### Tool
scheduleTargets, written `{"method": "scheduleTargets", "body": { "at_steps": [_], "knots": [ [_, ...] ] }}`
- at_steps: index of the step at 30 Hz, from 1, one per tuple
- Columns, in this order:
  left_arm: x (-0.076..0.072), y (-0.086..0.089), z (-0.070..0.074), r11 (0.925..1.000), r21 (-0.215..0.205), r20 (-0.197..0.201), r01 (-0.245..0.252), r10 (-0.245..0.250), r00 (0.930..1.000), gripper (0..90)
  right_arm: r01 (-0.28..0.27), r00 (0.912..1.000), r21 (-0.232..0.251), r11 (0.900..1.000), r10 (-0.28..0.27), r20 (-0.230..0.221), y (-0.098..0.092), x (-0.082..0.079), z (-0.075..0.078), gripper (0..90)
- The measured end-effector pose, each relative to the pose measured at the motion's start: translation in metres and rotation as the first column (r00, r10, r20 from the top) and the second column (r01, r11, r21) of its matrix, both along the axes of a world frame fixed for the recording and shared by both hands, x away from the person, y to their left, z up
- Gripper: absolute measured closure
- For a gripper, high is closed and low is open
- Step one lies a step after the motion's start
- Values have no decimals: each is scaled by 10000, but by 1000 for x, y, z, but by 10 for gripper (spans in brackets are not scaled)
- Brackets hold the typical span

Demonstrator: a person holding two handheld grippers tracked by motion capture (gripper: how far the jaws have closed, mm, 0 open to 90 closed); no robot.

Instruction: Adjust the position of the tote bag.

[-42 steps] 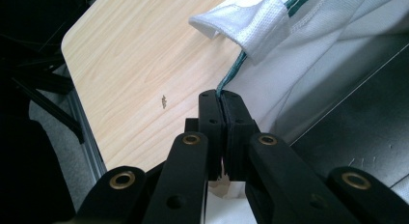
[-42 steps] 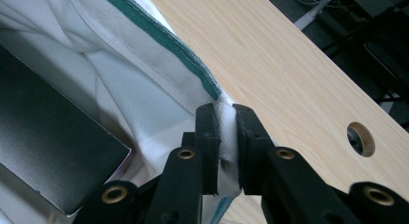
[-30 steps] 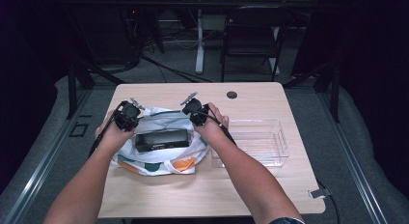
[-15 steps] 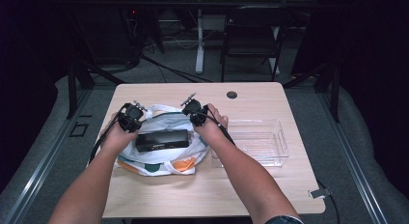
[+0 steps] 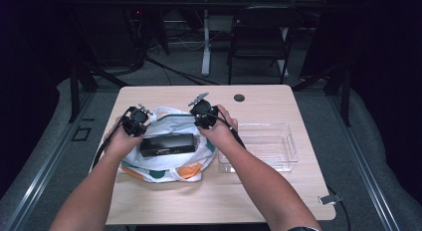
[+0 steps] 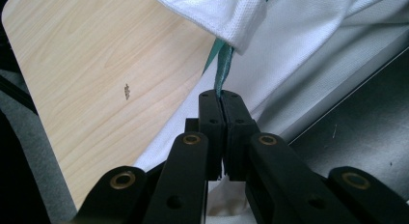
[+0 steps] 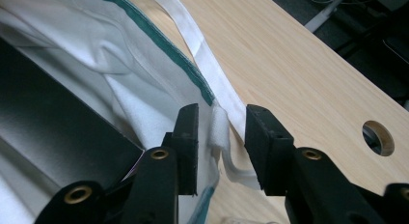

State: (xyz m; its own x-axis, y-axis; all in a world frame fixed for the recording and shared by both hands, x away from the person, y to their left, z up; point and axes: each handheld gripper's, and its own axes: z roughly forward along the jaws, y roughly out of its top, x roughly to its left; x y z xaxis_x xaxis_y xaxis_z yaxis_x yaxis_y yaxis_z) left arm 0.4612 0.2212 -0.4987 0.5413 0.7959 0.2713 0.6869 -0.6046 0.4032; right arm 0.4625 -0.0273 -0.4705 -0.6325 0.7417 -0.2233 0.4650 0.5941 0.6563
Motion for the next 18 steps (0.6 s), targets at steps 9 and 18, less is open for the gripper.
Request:
{"method": "scheduleTargets", "body": {
  "at_steps": [9, 18],
  "knots": [
    [3, 0, -3, 9998, -159, -219, -133, 130, 9997, 889, -441, 9990, 6, 9990, 441, -57, -10, -27, 3, 665],
    [8, 0, -6, 9980, -451, -290, -449, 437, 9986, 889, -499, 9986, -255, 9984, 494, -205, -13, -38, 2, 867]
  ]
}}
